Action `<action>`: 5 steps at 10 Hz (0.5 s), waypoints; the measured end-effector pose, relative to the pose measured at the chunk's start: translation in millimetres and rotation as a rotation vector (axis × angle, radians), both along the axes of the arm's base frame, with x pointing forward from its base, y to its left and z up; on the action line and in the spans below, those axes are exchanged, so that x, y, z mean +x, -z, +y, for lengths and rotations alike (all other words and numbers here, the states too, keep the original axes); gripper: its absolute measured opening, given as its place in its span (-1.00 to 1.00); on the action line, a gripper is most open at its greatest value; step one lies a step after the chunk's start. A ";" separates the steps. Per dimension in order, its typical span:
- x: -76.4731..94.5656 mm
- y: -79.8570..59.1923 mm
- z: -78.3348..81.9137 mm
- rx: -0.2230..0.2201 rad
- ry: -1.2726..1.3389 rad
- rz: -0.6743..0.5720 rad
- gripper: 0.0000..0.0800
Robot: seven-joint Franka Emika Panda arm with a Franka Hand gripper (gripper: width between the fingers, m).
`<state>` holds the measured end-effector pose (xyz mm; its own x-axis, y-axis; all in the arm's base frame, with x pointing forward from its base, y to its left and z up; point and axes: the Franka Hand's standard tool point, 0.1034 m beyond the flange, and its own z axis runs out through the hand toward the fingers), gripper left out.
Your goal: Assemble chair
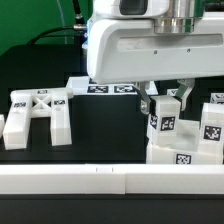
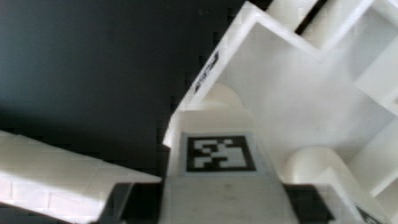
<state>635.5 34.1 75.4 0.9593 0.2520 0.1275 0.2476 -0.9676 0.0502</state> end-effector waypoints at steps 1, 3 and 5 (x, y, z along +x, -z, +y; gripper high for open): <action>0.0 0.2 0.3 0.018 0.105 -0.002 -0.28; -0.2 0.5 2.1 0.042 0.269 -0.004 -0.28; -1.3 0.9 2.9 0.084 0.487 0.004 -0.28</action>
Offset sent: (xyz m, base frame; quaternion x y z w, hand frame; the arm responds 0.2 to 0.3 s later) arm -0.0022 -0.0024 -0.0012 -0.0010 -0.0060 0.2588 0.9659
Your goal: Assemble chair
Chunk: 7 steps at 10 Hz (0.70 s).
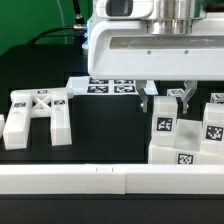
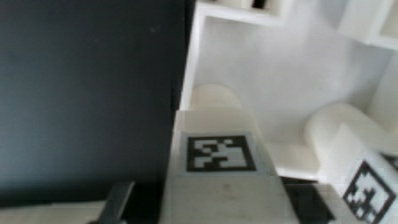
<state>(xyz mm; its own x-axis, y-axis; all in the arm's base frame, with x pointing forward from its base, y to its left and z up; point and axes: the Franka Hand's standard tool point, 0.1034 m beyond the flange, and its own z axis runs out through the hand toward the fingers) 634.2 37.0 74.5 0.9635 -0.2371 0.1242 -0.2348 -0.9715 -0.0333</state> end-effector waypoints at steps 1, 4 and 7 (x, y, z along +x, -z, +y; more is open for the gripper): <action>-1.6 0.2 3.2 0.015 0.100 0.014 -0.27; -2.4 0.7 5.3 0.058 0.388 0.021 -0.27; -2.7 0.8 9.9 0.091 0.603 0.024 -0.27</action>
Offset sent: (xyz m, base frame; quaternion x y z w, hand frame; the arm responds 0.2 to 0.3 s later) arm 0.0006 -0.0015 -0.0026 -0.0173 -0.0149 0.2605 0.9652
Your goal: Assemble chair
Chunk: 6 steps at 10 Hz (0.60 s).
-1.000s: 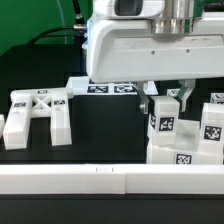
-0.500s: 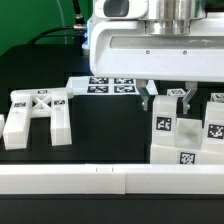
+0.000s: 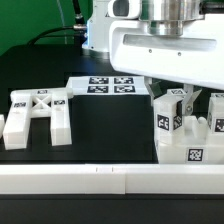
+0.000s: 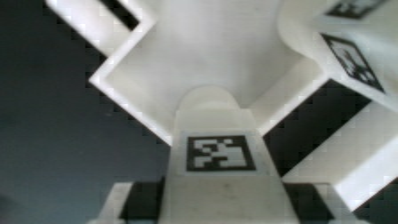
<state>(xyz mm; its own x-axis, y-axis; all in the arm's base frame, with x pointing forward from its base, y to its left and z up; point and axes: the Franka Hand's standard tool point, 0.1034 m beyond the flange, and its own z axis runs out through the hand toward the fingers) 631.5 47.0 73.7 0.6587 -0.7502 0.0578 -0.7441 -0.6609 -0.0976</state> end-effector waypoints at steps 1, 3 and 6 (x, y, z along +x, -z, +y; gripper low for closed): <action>0.0 0.0 0.1 0.002 0.014 0.000 -0.27; -0.1 0.2 0.4 0.011 0.086 0.001 -0.27; -0.2 0.3 -0.2 0.001 0.006 0.000 0.54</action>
Offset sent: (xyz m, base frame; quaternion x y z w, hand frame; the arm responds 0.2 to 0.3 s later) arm 0.0000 0.0000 0.0000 0.0000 0.0000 0.0650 0.9979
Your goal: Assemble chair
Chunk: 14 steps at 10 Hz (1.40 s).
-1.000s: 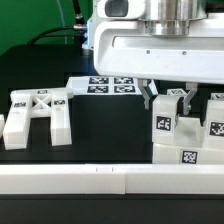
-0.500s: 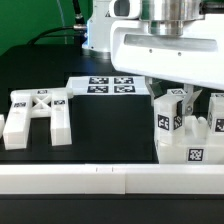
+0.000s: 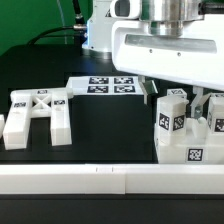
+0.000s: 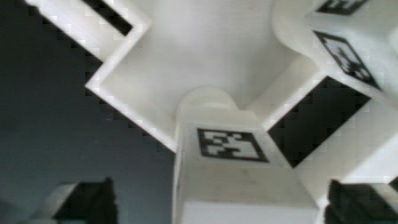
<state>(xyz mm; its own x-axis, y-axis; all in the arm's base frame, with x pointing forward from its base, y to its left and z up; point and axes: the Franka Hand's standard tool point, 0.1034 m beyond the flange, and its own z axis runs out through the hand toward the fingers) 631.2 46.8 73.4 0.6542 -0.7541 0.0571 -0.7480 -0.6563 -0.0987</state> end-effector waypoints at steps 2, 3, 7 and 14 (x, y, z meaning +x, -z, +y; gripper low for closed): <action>-0.1 0.0 0.0 -0.018 -0.148 -0.003 0.61; -0.5 0.3 0.3 -0.030 -0.259 -0.005 0.62; 2.2 -1.8 -1.5 -0.070 -0.606 -0.016 0.62; 3.3 -2.8 -1.9 -0.160 -1.126 -0.008 0.62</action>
Offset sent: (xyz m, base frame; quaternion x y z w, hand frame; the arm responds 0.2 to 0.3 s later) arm -0.0047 0.0064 0.0004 -0.0075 -0.0014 -0.2528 0.9675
